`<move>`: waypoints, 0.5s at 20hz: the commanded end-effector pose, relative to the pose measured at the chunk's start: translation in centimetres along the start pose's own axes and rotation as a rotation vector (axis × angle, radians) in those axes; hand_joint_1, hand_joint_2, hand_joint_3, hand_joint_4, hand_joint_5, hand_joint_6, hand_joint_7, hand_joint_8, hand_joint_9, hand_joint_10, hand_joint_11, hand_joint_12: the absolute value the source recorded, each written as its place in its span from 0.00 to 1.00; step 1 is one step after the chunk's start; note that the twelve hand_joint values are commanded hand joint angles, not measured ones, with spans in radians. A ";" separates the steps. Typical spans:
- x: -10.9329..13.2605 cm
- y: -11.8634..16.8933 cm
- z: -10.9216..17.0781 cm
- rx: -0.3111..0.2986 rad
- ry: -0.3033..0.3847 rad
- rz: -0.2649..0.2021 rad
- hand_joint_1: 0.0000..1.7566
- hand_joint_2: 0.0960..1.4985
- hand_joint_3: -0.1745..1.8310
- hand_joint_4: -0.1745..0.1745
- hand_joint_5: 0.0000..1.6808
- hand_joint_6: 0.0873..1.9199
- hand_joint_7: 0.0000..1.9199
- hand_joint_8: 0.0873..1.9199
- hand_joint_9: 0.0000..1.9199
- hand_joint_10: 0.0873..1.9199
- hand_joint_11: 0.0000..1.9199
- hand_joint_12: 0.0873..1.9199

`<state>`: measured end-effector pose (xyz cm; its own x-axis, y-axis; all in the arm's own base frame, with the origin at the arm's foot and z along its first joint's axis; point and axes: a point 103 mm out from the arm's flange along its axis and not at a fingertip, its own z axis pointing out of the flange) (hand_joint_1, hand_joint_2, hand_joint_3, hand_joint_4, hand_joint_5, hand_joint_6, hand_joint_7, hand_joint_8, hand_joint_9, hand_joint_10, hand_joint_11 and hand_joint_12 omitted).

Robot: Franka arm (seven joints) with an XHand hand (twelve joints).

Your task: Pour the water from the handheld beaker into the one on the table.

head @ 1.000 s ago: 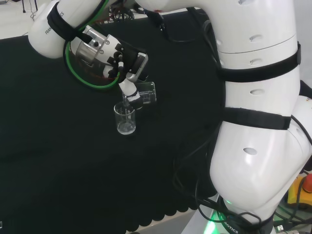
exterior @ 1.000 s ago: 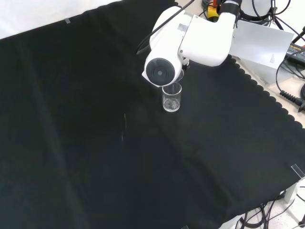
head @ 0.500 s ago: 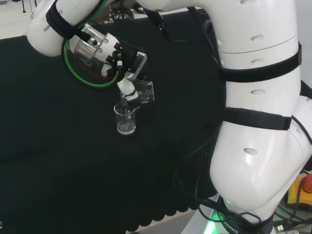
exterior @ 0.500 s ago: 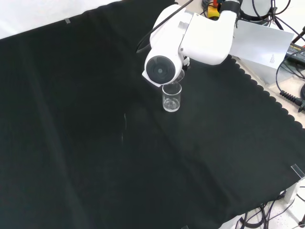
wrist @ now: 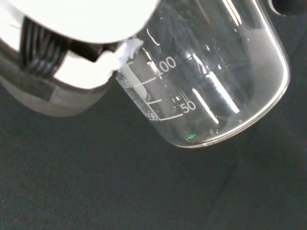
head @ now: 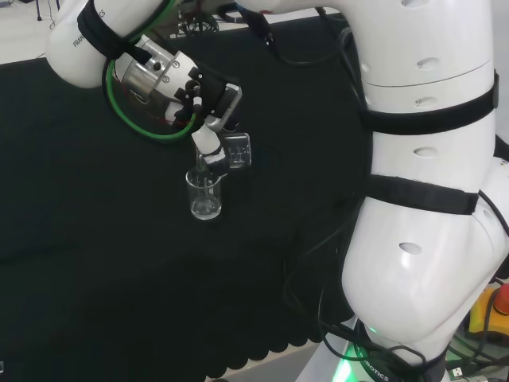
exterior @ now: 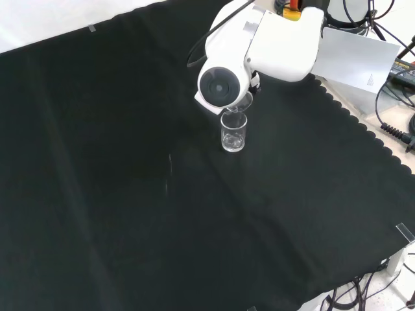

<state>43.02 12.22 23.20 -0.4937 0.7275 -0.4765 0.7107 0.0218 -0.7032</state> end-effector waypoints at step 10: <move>-0.4 -1.3 -0.2 -0.083 0.005 -0.036 0.75 0.36 0.47 0.00 0.74 0.35 0.68 0.34 0.95 0.00 0.76 0.24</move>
<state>42.52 12.13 24.21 -0.5067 0.7306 -0.4576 0.7284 0.0788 -0.6807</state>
